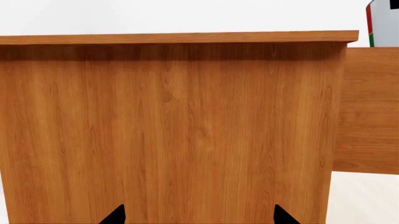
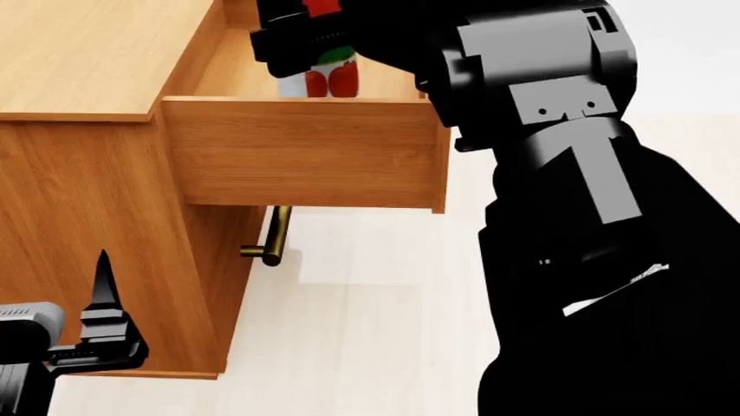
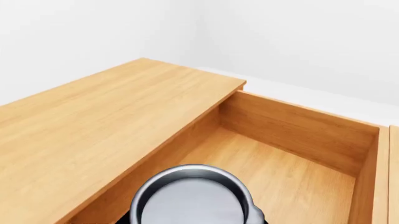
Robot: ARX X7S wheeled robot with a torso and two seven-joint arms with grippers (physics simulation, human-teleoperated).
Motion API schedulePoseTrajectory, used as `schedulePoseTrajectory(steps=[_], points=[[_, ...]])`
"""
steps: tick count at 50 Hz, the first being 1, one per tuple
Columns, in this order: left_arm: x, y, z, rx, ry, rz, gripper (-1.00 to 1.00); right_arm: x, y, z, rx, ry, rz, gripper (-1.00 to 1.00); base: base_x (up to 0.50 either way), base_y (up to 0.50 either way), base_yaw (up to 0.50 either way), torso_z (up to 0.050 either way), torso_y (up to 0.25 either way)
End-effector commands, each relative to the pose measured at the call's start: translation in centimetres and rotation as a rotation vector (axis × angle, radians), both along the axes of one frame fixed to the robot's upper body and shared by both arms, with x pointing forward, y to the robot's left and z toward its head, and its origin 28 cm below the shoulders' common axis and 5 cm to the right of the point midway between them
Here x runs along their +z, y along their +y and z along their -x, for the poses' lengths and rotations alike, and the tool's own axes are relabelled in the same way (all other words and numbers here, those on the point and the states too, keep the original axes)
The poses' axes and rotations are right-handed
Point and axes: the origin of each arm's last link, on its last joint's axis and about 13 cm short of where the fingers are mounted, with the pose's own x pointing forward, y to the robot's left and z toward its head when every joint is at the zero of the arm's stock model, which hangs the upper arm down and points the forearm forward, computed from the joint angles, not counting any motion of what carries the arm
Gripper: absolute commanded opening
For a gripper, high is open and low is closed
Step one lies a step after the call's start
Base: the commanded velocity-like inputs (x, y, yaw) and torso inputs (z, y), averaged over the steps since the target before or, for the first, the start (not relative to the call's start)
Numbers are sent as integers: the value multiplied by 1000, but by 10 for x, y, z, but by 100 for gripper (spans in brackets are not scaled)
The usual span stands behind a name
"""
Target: Put the ketchup in the top drawer of the cabinet.
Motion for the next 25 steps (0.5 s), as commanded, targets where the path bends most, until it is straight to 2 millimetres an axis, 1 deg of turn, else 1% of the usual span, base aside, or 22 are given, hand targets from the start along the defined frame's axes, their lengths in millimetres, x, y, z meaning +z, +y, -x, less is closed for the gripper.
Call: schedulePoseTrajectory(steps=[1, 12, 13, 25], points=[[-1, 0, 0, 0, 2, 0, 100, 1, -1, 0, 11, -10, 6, -100, 0, 0, 0, 0, 10], [-1, 0, 0, 1, 0, 3, 100, 1, -1, -1, 8, -19, 11, -100, 0, 0, 0, 0, 0], [-1, 0, 0, 2, 0, 2, 100, 1, -1, -1, 6, -21, 10, 100, 0, 0, 0, 0, 0], [-1, 1, 0, 4, -1, 5, 100, 1, 0, -1, 5, -30, 6, 100, 0, 0, 0, 0, 0]])
